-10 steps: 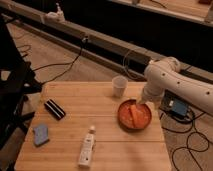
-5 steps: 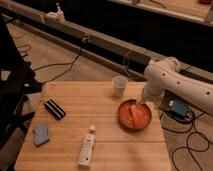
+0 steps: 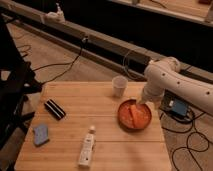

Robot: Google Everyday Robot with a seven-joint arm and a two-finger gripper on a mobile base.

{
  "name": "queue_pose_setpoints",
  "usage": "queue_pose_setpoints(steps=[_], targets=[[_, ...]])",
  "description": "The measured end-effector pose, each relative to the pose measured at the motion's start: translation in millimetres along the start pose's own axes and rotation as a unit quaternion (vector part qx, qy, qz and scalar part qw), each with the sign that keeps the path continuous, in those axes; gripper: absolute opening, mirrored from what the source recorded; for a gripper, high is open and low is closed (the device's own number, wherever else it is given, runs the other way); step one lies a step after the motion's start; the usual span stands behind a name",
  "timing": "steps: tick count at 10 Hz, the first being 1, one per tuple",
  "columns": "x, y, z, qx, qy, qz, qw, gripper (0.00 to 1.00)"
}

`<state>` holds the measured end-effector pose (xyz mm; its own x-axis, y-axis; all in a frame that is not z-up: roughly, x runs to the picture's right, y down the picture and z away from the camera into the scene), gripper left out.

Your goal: Stand the bottle upright

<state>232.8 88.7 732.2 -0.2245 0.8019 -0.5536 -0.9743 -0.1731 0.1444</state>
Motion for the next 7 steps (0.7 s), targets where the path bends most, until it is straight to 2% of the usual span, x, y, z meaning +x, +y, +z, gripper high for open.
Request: queue_pose_setpoints(steps=[5, 7], targets=[[0, 0, -1, -0.001, 0.0, 0.0, 1.0, 0.6], [2, 16, 3, -0.01, 0.002, -0.016, 0.9998, 0.6]])
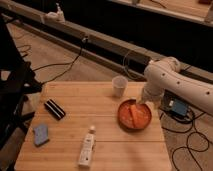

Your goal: Stand the bottle upright

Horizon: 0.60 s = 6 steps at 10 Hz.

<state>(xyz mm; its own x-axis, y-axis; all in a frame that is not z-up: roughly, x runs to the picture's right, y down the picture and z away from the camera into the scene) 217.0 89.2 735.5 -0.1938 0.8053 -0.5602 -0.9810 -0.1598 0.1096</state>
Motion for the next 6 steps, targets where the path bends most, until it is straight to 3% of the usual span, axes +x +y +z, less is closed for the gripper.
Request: queue_pose_setpoints(steps=[4, 6], targets=[[12, 76, 12, -0.06, 0.021, -0.022, 0.9978, 0.6], [17, 123, 14, -0.098, 0.035, -0.016, 0.9944, 0.6]])
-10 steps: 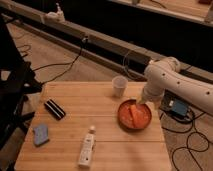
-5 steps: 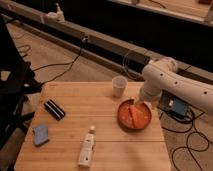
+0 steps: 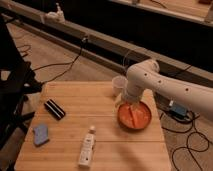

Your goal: Stand the bottle upright

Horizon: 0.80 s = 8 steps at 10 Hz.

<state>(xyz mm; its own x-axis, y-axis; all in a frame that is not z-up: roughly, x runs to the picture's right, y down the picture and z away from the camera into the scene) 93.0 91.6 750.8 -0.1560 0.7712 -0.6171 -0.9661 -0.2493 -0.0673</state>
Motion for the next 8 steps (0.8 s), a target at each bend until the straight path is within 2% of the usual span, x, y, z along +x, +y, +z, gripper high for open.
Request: queue_pose_setpoints(steps=[2, 6, 8], targets=[[15, 39, 10, -0.017, 0.015, -0.008, 0.9997, 0.6], [14, 39, 10, -0.016, 0.015, -0.006, 0.9997, 0.6], [11, 28, 11, -0.019, 0.016, 0.012, 0.9996, 0.6]])
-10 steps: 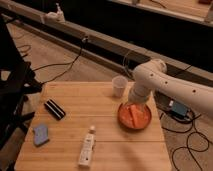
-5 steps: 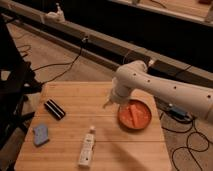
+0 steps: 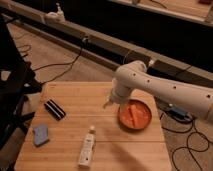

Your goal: Stand the bottle upright

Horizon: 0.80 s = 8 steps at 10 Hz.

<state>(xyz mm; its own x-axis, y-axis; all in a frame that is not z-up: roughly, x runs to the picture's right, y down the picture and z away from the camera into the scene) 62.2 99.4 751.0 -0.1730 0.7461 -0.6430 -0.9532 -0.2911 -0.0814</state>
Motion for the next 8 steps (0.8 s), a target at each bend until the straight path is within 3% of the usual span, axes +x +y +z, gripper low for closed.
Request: queue_pose_setpoints(steps=[6, 8], targets=[[21, 16, 26, -0.018, 0.022, -0.02, 0.9994, 0.6], [32, 20, 42, -0.011, 0.035, -0.033, 0.9988, 0.6]])
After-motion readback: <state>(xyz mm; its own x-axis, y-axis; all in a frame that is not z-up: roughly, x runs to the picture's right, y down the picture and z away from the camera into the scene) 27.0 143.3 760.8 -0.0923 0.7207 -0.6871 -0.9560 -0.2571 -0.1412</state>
